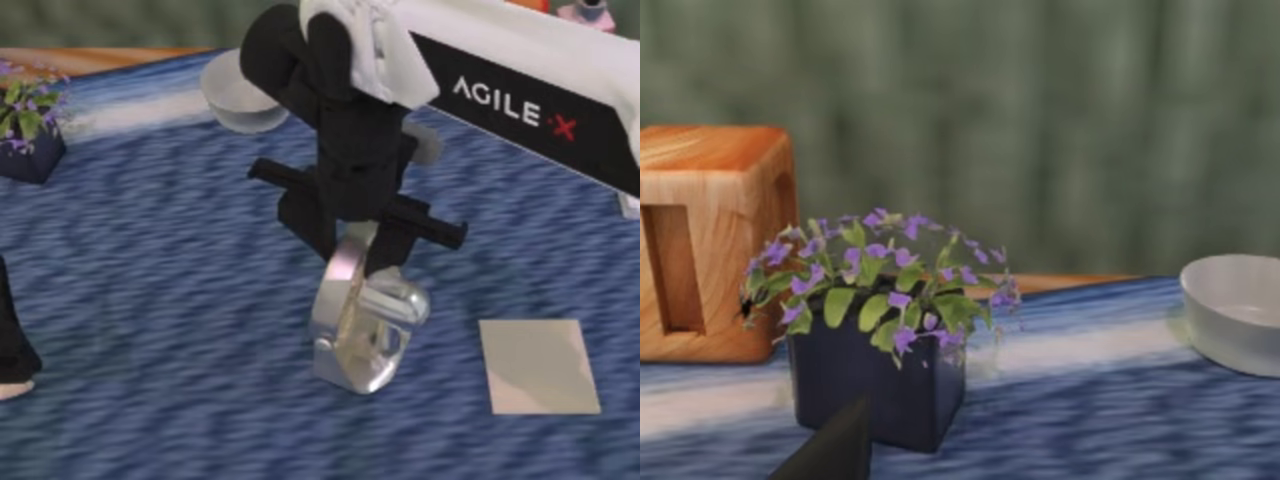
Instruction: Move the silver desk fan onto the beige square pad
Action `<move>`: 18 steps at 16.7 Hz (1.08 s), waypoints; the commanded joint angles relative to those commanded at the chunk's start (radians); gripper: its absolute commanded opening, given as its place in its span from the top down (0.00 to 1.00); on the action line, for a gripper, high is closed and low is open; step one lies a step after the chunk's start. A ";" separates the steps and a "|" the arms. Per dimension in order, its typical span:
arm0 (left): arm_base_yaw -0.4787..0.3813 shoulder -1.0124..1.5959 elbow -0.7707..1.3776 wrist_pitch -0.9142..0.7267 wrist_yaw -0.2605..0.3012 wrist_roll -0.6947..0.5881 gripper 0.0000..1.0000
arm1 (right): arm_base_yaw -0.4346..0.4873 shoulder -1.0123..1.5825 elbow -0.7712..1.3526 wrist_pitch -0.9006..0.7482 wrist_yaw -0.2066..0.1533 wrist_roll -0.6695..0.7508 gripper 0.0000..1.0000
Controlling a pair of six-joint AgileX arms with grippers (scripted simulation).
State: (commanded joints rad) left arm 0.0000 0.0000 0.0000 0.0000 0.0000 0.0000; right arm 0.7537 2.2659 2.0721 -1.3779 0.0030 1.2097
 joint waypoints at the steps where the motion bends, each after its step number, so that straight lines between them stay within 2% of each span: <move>1: 0.000 0.000 0.000 0.000 0.000 0.000 0.00 | -0.003 -0.004 -0.001 0.000 0.000 0.001 1.00; 4: 0.000 0.000 0.000 0.000 0.000 0.000 0.00 | 0.000 0.007 0.041 -0.040 0.000 0.002 1.00; 10: 0.000 0.000 0.000 0.000 0.000 0.000 0.00 | 0.005 0.042 0.267 -0.220 0.000 0.001 1.00; 18: 0.000 0.000 0.000 0.000 0.000 0.000 0.00 | -0.003 0.031 0.263 -0.239 -0.007 -0.029 1.00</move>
State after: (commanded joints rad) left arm 0.0000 0.0000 0.0000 0.0000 0.0000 0.0000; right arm 0.7505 2.2970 2.3355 -1.6171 -0.0044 1.1810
